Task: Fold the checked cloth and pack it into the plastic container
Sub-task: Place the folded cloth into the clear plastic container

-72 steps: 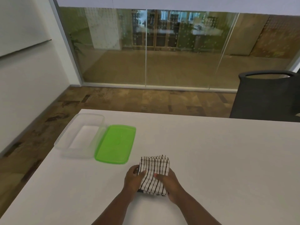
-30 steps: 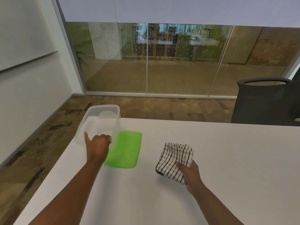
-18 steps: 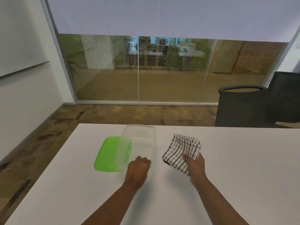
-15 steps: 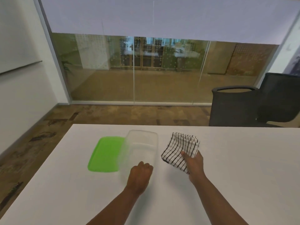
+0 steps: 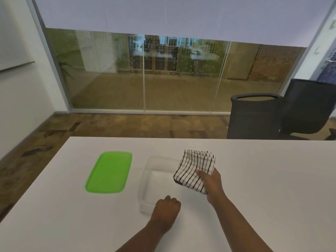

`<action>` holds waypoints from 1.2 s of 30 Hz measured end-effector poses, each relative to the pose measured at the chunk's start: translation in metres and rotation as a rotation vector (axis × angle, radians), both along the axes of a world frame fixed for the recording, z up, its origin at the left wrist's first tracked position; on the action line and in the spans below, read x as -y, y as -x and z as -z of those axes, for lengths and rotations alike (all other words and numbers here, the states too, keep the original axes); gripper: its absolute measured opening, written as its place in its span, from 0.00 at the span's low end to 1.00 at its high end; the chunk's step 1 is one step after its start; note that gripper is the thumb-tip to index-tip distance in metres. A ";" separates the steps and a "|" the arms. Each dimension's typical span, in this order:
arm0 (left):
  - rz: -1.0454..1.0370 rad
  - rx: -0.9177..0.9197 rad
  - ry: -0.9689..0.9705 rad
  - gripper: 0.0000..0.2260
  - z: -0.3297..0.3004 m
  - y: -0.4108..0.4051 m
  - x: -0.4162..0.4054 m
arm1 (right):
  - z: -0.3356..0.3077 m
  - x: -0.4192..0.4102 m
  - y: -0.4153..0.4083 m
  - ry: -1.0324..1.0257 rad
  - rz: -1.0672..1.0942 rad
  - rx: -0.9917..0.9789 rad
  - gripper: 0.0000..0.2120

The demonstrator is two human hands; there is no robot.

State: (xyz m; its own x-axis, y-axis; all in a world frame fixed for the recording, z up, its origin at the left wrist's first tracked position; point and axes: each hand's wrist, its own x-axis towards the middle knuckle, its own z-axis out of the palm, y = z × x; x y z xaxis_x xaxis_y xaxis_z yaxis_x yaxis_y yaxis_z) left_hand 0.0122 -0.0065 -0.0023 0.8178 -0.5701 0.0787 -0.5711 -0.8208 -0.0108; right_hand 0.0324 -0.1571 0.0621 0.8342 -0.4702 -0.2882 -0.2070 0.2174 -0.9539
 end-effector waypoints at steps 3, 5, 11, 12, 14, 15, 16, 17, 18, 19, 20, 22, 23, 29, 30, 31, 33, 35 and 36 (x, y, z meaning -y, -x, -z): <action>0.002 -0.002 0.033 0.20 0.005 -0.002 0.008 | 0.004 -0.002 -0.009 -0.024 -0.025 -0.035 0.23; 0.037 -0.075 0.091 0.16 0.007 -0.008 0.005 | 0.006 -0.007 -0.014 -0.037 -0.047 -0.055 0.23; -0.281 -0.549 0.652 0.13 0.004 -0.032 -0.016 | 0.008 -0.014 -0.029 -0.119 -0.054 -0.057 0.22; -0.430 -0.675 0.873 0.10 -0.003 -0.040 -0.020 | 0.009 -0.016 -0.031 -0.142 -0.054 -0.060 0.23; -0.699 -0.976 1.313 0.14 -0.015 -0.058 -0.027 | 0.012 -0.020 -0.036 -0.188 -0.072 -0.075 0.25; -0.760 -1.084 1.451 0.17 -0.016 -0.069 -0.031 | 0.013 -0.023 -0.038 -0.206 -0.095 -0.087 0.25; -0.767 -1.165 1.527 0.19 -0.019 -0.078 -0.035 | 0.014 -0.026 -0.040 -0.213 -0.126 -0.105 0.25; -0.748 -1.243 1.595 0.21 -0.022 -0.085 -0.038 | 0.015 -0.029 -0.041 -0.200 -0.164 -0.116 0.26; -0.719 -1.302 1.623 0.21 -0.025 -0.089 -0.041 | 0.017 -0.031 -0.043 -0.159 -0.208 -0.121 0.28; -0.692 -1.316 1.622 0.21 -0.029 -0.092 -0.042 | 0.018 -0.034 -0.046 -0.108 -0.248 -0.118 0.29; -0.668 -1.296 1.588 0.21 -0.031 -0.095 -0.044 | 0.020 -0.037 -0.048 -0.044 -0.282 -0.119 0.30; -0.610 -1.170 1.440 0.28 -0.031 -0.100 -0.046 | 0.021 -0.043 -0.049 0.140 -0.320 -0.119 0.33; -0.580 -1.066 1.342 0.31 -0.028 -0.101 -0.044 | 0.022 -0.047 -0.049 0.264 -0.343 -0.088 0.43; -0.468 -0.673 0.915 0.29 0.005 -0.098 -0.032 | 0.045 -0.059 -0.057 0.814 -0.538 -0.171 0.25; -0.489 -0.697 0.907 0.29 0.011 -0.098 -0.030 | 0.051 -0.061 -0.060 0.793 -0.546 -0.224 0.21; -0.511 -0.702 0.858 0.27 0.015 -0.097 -0.028 | 0.057 -0.063 -0.062 0.733 -0.526 -0.262 0.19; -0.535 -0.698 0.729 0.25 0.024 -0.095 -0.026 | 0.063 -0.069 -0.064 0.625 -0.472 -0.317 0.15; -0.540 -0.733 0.609 0.24 0.030 -0.094 -0.025 | 0.067 -0.072 -0.065 0.662 -0.446 -0.373 0.15; -0.538 -0.747 0.567 0.25 0.032 -0.094 -0.025 | 0.070 -0.074 -0.065 0.694 -0.456 -0.403 0.16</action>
